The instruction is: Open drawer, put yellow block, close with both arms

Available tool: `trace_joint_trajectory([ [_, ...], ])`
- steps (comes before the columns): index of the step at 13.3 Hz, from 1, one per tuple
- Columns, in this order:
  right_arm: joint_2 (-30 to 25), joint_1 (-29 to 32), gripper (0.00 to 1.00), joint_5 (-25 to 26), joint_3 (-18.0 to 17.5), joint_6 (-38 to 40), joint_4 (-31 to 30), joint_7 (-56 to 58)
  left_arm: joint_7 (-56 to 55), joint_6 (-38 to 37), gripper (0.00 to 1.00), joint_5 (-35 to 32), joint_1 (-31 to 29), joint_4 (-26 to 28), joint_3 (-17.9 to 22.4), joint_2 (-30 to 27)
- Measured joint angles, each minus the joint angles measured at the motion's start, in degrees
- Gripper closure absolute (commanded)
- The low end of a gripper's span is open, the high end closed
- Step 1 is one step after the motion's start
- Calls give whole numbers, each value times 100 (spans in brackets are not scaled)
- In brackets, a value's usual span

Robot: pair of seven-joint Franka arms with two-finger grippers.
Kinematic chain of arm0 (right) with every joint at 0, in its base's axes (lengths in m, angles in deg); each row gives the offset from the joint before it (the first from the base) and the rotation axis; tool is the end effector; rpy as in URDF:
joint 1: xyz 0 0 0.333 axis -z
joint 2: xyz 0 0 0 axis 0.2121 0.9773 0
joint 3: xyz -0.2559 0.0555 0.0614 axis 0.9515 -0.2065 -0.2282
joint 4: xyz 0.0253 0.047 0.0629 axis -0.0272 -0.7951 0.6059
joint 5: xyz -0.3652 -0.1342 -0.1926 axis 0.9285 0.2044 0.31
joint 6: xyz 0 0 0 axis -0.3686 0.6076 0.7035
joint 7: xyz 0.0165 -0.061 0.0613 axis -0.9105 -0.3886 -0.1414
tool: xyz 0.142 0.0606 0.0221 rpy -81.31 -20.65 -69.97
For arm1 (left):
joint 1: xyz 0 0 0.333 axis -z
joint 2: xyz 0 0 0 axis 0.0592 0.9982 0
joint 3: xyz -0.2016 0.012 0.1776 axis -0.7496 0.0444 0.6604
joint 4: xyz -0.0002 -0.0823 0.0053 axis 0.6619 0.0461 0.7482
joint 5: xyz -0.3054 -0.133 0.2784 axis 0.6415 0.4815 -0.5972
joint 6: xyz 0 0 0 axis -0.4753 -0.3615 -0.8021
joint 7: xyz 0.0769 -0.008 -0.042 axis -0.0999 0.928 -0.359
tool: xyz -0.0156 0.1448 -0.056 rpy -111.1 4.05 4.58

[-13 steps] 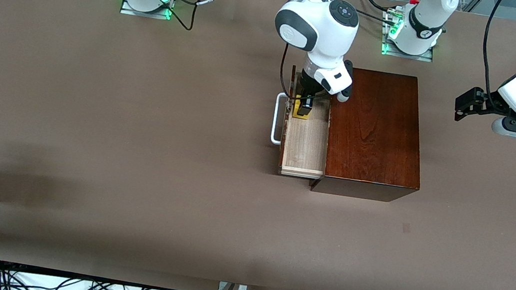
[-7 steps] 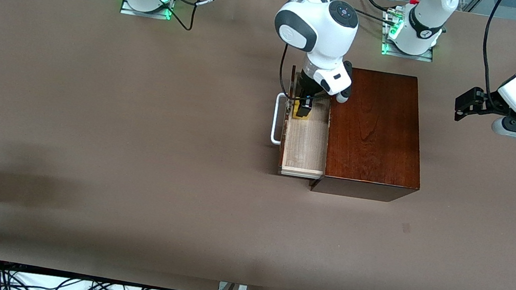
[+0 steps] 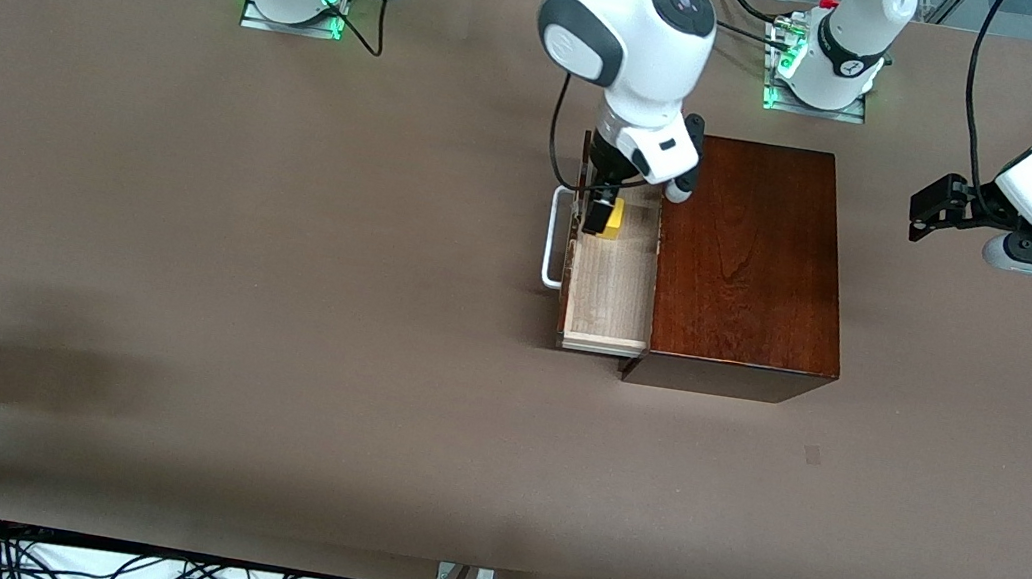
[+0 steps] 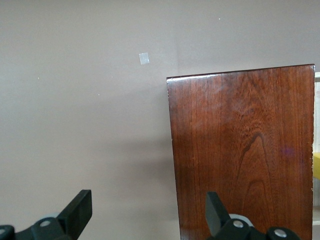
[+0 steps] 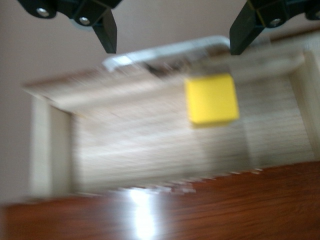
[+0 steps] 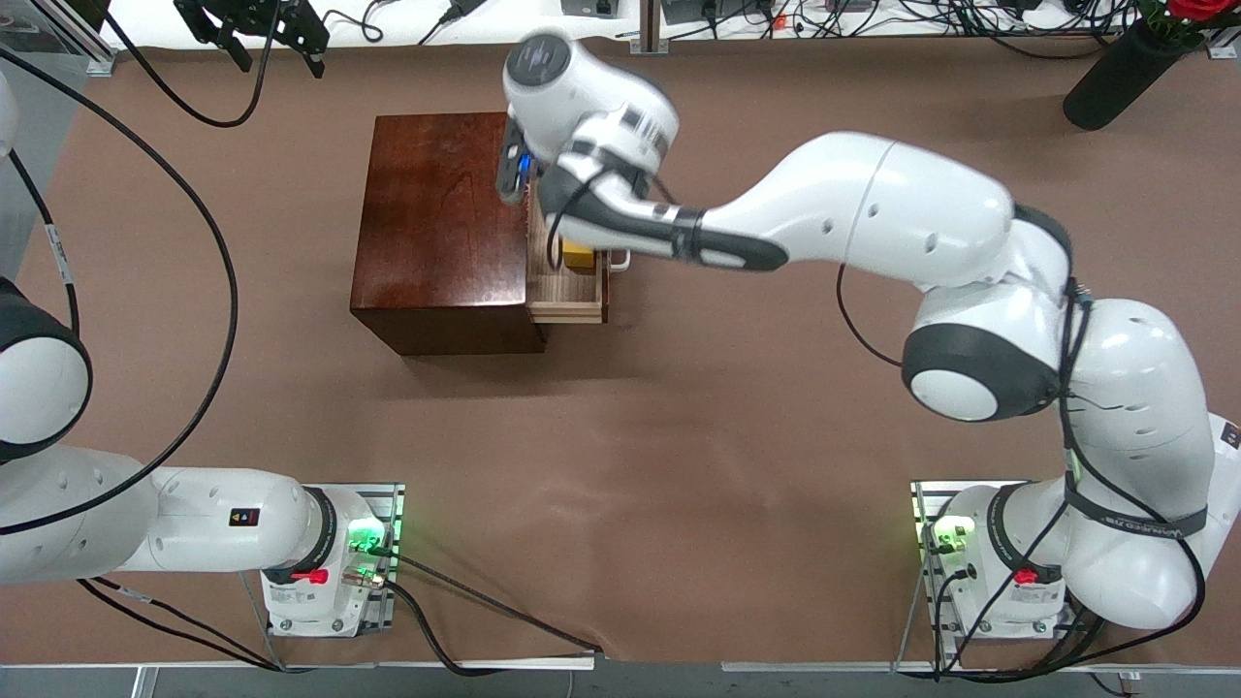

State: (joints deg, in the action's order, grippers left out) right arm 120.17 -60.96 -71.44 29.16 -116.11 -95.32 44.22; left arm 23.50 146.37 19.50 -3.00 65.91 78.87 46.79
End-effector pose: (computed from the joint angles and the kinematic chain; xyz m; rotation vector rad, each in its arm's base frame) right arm 0.4697 0.6170 0.3404 2.3229 1.8995 0.1521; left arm 0.5838 -0.0634 0.4871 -3.1003 0.1044 0.0593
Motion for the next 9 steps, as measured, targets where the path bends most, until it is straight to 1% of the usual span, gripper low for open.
trace_joint_trajectory([
  [3,-909,1001,0,-271,34,301,58,72,0,0,0,0,1,1,-3,0],
  [5,-1402,1662,0,-466,52,821,51,127,0,0,0,0,1,1,-4,0],
  [6,-1595,1975,0,-665,85,1050,30,140,0,0,0,0,1,2,-6,0],
  [8,-1880,2646,0,-1317,225,1289,-110,144,0,0,0,0,-1,2,-6,0],
  [9,-2052,2901,0,-1627,431,1307,-297,152,0,0,0,0,-1,3,-6,-1],
])
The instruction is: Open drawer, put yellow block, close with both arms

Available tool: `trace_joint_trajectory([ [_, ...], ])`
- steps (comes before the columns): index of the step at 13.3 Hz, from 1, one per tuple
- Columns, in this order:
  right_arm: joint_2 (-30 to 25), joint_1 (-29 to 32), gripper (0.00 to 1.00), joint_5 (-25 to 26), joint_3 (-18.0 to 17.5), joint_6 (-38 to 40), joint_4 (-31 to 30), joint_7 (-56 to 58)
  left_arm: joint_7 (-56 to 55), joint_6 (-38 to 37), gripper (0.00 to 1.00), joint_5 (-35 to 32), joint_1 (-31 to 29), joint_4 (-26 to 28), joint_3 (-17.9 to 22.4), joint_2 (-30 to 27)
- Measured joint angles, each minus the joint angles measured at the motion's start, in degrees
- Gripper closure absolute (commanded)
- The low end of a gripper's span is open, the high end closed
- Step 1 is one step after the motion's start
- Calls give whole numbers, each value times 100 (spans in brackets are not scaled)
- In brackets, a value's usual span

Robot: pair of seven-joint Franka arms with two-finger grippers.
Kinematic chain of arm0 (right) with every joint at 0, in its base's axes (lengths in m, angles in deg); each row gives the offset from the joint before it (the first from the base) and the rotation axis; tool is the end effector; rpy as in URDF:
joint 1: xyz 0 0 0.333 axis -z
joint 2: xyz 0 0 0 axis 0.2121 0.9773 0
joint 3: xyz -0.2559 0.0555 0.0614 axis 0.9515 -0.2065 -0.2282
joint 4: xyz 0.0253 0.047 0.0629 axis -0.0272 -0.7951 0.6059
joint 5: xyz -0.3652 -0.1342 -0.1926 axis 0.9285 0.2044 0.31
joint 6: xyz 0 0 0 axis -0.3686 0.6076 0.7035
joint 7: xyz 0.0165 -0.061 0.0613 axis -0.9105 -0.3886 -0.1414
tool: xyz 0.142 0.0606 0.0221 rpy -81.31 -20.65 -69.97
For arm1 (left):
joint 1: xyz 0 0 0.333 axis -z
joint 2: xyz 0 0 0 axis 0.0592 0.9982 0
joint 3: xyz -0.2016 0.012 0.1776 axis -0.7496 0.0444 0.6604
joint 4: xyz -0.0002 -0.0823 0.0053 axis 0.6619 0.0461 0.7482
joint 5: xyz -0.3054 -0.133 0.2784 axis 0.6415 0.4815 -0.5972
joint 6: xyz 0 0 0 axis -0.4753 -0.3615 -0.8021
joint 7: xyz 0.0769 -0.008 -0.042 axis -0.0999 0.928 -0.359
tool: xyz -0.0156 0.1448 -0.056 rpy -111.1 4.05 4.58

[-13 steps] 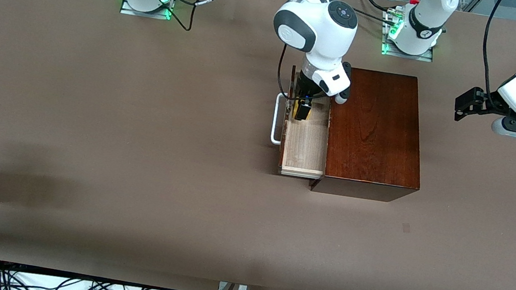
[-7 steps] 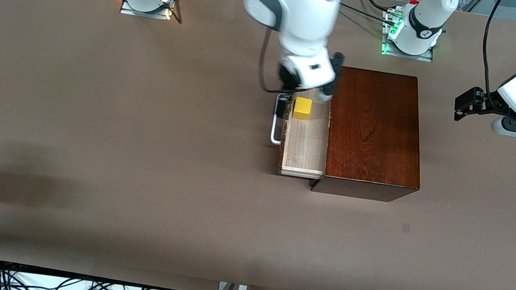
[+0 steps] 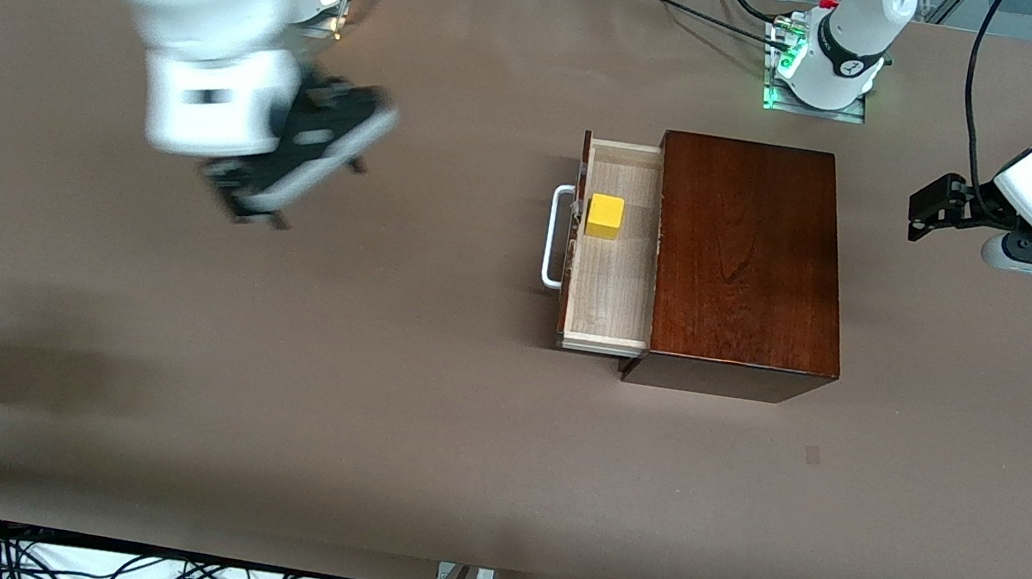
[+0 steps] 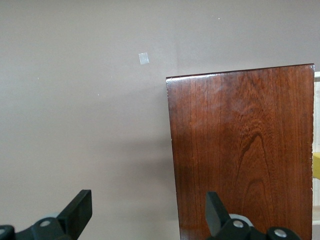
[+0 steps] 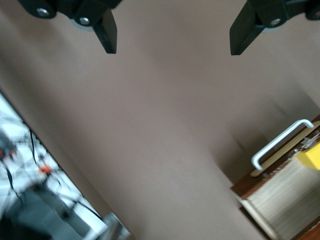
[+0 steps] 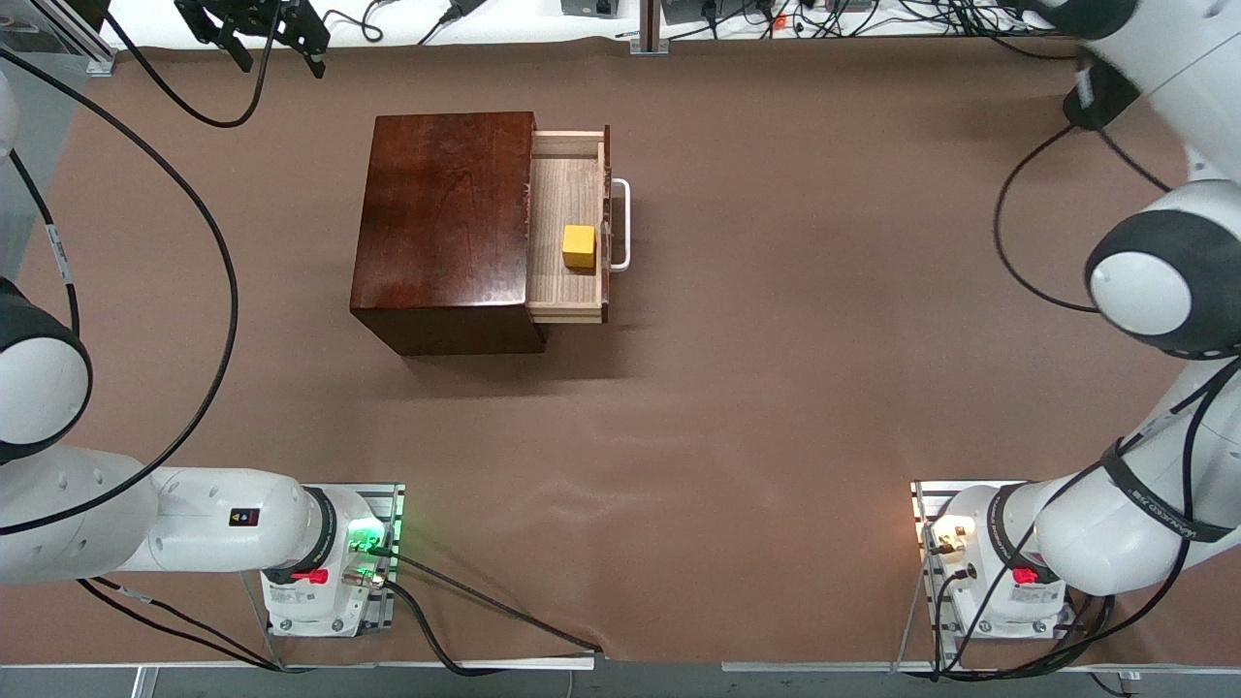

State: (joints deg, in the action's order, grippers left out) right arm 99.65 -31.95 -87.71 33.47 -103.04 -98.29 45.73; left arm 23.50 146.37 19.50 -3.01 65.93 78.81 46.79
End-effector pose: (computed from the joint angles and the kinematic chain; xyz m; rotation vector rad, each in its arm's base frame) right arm 0.6370 0.2811 0.5503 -2.8450 -1.2115 -0.1933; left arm 0.5837 -0.0639 0.4869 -3.1001 0.1058 0.0598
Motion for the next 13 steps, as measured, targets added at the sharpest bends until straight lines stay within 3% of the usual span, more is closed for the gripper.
trace_joint_trajectory([
  [2,-533,318,0,-288,385,-30,-685,16,0,0,0,0,0,0,0,0],
  [7,-2126,912,0,-300,917,-249,-2861,-9,0,0,0,0,2,1,-4,0],
  [9,-2260,976,0,-301,1193,-398,-3336,-359,0,0,0,0,2,1,-5,0],
  [13,-2200,934,0,-301,1136,-648,-3590,-1635,0,0,0,0,2,1,-5,0],
])
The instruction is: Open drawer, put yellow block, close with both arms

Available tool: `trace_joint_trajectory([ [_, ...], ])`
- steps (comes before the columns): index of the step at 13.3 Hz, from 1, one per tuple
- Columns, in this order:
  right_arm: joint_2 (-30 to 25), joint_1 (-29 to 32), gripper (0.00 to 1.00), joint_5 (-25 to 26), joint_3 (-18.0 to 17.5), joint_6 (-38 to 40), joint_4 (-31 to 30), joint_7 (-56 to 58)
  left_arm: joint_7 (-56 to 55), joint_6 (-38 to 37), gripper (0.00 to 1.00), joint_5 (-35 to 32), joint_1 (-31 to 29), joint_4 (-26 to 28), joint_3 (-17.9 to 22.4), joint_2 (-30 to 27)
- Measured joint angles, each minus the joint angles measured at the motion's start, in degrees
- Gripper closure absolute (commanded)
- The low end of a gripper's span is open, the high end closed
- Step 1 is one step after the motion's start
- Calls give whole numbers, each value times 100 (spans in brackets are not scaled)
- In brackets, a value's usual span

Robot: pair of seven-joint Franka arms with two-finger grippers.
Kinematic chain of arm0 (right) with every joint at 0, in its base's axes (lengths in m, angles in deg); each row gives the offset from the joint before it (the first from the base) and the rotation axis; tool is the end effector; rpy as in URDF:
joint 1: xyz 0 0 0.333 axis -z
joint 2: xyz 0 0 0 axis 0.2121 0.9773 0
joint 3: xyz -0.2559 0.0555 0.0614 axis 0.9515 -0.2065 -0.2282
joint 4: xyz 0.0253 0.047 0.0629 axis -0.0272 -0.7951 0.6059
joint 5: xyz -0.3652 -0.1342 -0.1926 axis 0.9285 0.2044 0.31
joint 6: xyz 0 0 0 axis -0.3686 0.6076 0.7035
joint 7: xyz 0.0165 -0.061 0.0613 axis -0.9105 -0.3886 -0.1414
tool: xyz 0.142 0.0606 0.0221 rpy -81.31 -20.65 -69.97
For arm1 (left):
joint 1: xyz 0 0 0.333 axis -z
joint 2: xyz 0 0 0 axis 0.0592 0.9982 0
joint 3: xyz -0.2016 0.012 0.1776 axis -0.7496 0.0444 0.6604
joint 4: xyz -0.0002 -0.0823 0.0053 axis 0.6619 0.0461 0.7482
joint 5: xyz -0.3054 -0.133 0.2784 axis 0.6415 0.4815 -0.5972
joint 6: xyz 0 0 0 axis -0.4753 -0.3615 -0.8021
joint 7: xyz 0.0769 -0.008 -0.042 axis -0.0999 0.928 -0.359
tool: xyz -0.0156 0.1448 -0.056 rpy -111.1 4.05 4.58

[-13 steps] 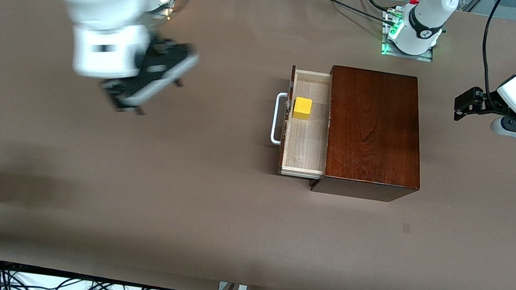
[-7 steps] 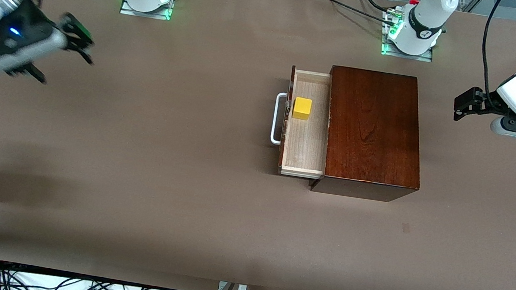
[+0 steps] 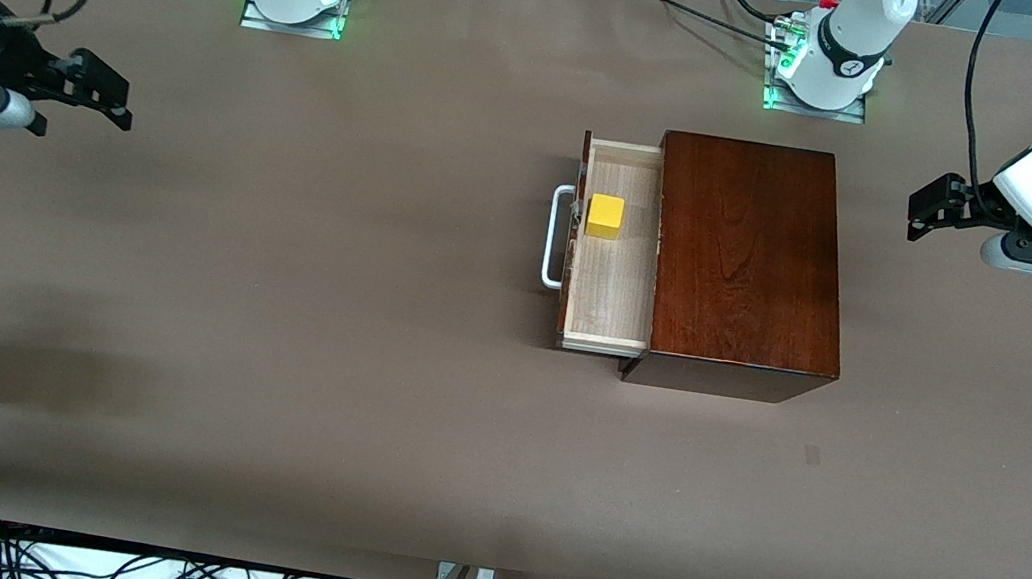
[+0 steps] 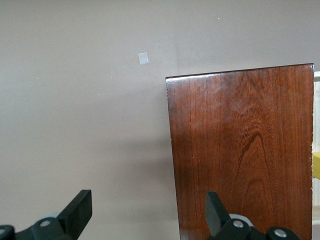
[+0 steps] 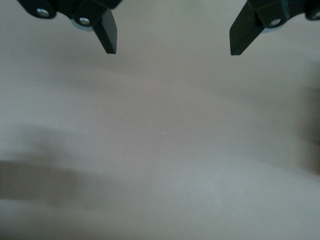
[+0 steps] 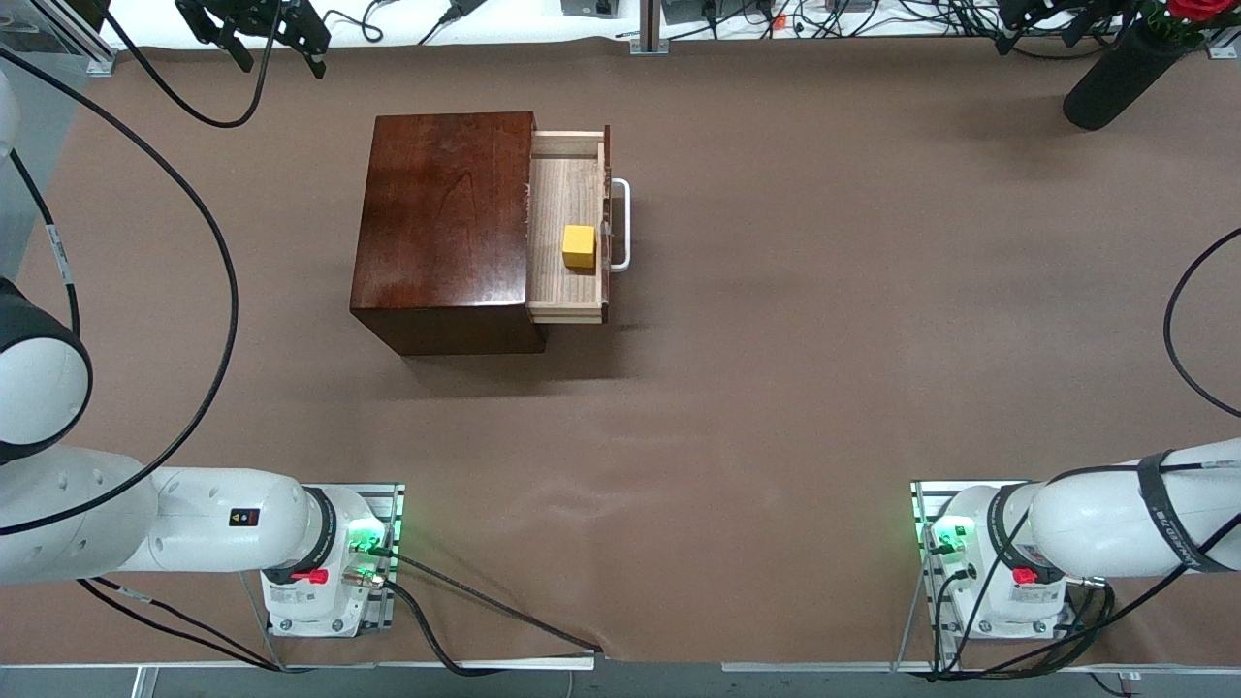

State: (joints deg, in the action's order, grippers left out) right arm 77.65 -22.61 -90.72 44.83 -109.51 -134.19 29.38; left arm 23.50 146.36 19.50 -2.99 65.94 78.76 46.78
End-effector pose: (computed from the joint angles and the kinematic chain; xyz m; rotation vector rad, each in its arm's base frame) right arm 0.6037 0.0515 0.4864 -3.0739 -0.2487 0.0069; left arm 0.5835 -0.0647 0.4869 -3.1000 0.1077 0.0600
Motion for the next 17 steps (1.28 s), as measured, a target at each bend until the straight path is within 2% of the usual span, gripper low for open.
trace_joint_trajectory([
  [6,107,-33,0,232,-14,-52,1,-187,0,0,0,0,0,0,0,0],
  [17,252,-31,0,289,8,-170,139,-187,0,0,0,0,0,0,0,0],
])
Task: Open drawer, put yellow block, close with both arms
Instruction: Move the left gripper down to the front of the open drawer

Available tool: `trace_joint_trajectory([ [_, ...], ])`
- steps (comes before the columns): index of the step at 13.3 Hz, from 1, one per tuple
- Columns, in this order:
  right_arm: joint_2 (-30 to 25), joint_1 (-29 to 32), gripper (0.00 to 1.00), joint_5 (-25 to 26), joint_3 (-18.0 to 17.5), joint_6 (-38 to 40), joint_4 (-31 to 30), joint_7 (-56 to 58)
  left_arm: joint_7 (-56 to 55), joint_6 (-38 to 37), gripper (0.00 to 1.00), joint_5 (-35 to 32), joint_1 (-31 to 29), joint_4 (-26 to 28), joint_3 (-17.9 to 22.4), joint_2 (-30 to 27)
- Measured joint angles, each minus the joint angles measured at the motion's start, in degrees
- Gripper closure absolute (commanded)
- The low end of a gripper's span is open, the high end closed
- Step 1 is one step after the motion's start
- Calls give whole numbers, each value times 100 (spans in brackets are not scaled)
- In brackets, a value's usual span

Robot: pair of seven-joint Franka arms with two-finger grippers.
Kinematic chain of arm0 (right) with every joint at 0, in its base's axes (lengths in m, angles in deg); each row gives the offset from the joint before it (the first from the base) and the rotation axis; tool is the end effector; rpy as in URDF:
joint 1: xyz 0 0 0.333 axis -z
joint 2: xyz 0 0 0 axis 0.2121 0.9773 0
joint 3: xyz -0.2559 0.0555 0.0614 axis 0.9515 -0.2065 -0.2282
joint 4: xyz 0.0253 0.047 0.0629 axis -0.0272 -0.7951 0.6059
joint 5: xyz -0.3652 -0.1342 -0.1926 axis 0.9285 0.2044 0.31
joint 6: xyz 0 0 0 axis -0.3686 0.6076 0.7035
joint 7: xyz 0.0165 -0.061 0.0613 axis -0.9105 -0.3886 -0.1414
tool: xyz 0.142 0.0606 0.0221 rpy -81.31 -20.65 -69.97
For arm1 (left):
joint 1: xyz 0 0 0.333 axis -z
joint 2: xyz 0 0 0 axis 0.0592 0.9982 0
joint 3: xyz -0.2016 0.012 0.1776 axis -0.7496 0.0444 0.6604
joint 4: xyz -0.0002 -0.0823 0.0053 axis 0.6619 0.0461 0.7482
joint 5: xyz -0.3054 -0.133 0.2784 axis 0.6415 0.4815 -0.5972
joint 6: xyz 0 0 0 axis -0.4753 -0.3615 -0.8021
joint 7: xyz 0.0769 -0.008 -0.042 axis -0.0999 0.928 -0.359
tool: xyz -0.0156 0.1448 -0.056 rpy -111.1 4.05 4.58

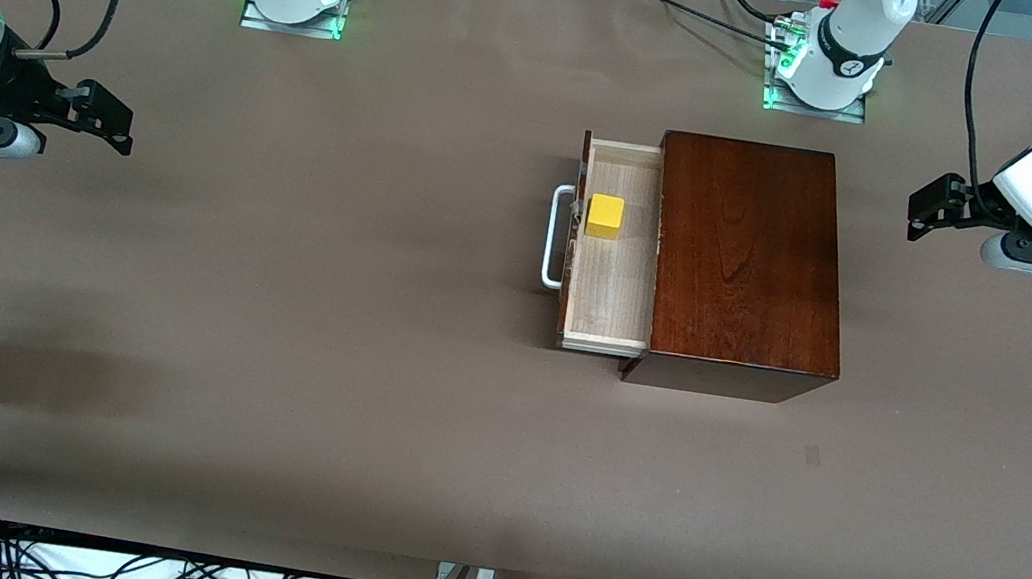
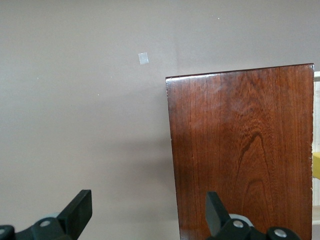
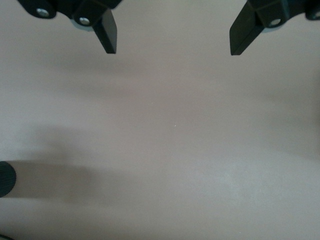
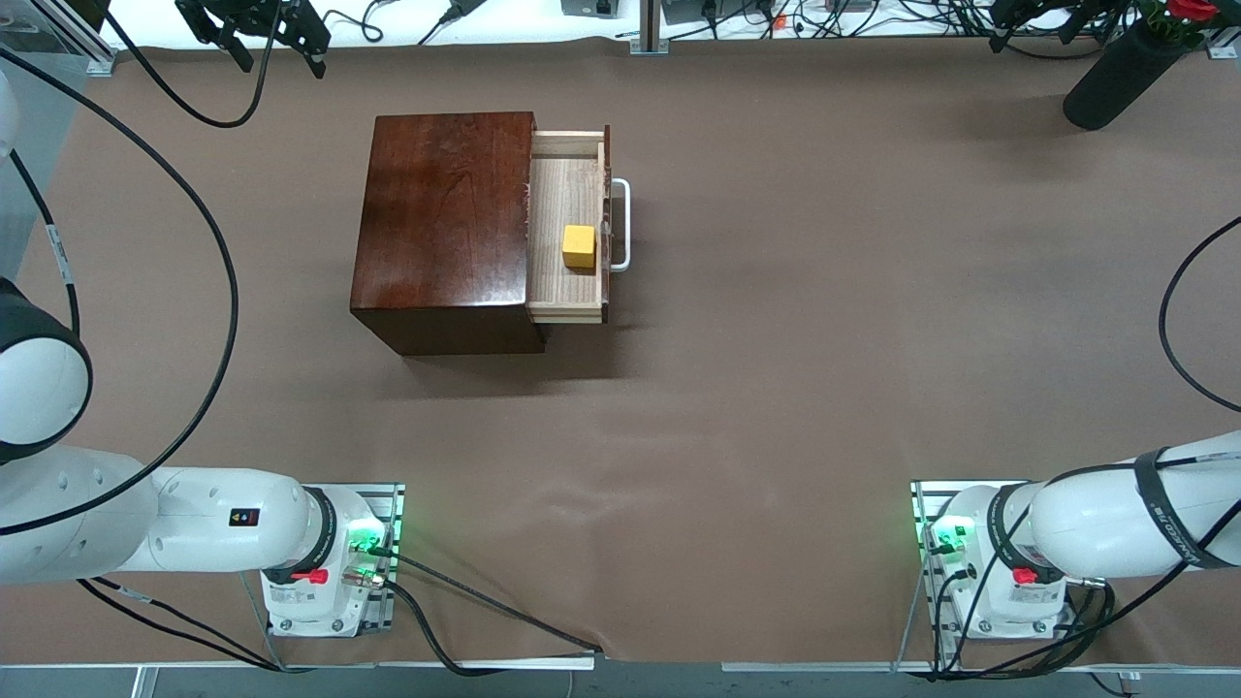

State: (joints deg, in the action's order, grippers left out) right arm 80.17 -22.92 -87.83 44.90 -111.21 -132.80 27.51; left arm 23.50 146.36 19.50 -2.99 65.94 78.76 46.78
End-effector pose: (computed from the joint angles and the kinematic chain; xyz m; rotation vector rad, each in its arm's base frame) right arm 0.6179 0.0484 0.4746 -3.1317 -0.2158 -0.0078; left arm 0.5835 -0.0647 0.4869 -3.1000 0.1077 0.0600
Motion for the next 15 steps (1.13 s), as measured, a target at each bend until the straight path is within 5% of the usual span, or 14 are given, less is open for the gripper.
trace_joint_trajectory([
  [11,62,2,0,0,1,-60,68,0,3,-48,0,60,159,-11,-130,75],
  [15,64,4,0,0,5,-67,73,0,183,6,0,246,773,-455,-413,732],
])
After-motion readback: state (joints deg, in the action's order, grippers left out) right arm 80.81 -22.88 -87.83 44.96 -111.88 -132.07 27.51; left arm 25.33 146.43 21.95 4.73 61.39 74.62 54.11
